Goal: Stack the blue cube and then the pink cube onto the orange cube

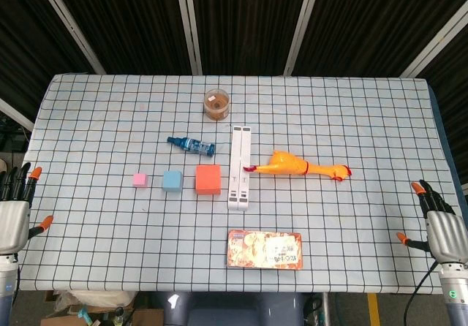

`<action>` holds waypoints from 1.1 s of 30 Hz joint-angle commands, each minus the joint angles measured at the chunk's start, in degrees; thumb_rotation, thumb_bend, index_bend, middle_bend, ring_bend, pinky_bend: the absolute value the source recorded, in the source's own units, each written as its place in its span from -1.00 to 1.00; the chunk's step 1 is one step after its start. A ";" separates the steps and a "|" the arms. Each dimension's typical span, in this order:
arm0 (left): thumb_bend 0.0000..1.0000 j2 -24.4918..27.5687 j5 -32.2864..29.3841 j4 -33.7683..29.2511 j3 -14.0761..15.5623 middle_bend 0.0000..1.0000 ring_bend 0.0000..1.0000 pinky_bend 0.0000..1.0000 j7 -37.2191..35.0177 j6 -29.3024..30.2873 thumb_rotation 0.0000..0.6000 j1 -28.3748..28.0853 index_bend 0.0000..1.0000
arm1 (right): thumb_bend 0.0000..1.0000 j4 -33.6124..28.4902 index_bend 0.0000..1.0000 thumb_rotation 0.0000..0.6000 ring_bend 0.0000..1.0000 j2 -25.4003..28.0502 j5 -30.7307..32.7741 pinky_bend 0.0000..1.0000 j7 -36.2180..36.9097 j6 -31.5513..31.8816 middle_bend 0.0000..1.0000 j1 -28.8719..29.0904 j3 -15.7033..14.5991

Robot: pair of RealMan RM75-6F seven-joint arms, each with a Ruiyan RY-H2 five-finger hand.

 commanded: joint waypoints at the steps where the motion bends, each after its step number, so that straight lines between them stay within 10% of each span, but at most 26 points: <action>1: -1.00 0.44 0.71 -0.47 0.14 -1.00 -1.00 -1.00 -0.88 0.80 1.00 0.33 -1.00 | -0.92 -0.30 -0.91 1.00 -0.74 -0.01 -0.35 -0.49 -0.28 0.35 -0.91 -0.04 -0.07; 33: -1.00 3.66 -4.16 -2.87 0.15 -1.00 -1.00 -1.00 -2.85 -5.05 1.00 -0.26 -1.00 | -0.92 -1.88 -0.91 1.00 -0.74 0.54 0.15 -0.49 -3.34 0.99 -0.91 -0.68 -0.42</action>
